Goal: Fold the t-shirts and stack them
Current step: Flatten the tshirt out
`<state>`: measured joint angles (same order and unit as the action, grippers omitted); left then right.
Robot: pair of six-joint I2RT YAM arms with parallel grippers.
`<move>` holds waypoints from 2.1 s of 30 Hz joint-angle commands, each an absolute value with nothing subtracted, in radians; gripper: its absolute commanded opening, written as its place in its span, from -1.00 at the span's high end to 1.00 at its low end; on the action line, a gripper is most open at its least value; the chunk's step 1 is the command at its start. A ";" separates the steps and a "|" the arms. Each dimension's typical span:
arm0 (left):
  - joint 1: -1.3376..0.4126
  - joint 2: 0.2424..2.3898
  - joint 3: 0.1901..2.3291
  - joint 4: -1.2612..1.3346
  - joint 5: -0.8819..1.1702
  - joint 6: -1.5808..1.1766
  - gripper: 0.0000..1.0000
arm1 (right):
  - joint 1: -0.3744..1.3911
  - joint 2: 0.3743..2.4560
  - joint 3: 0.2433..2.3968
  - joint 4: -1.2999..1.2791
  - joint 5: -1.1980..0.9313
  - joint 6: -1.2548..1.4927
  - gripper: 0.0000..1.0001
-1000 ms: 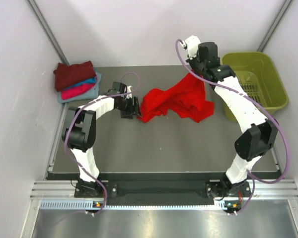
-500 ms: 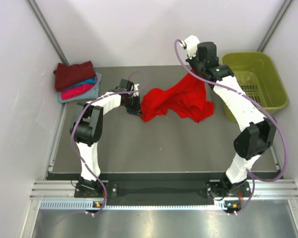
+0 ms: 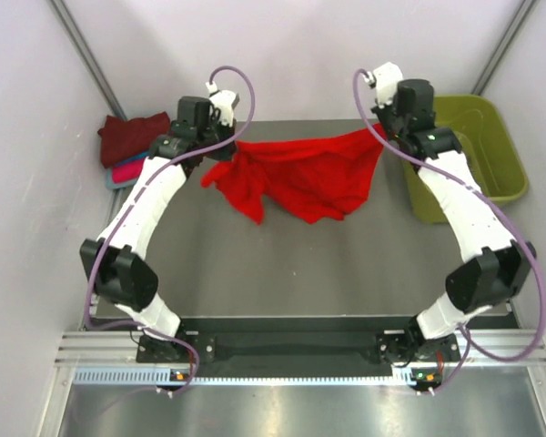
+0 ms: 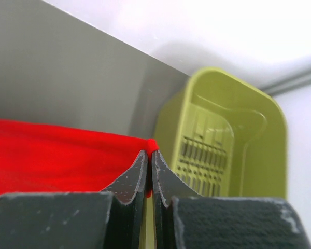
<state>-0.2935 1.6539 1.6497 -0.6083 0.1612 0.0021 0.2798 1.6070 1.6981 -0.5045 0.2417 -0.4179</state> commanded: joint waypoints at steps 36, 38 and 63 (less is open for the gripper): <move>-0.287 1.578 1.479 -0.589 0.074 0.356 1.00 | 0.132 1.260 1.377 -0.431 0.144 -0.299 1.00; -0.287 1.653 1.483 -0.546 0.083 0.371 1.00 | 0.132 1.324 1.376 -0.394 0.135 -0.310 1.00; -0.273 1.859 1.486 -0.543 0.009 0.233 -0.24 | 0.144 1.712 1.595 -0.390 0.094 -0.299 1.00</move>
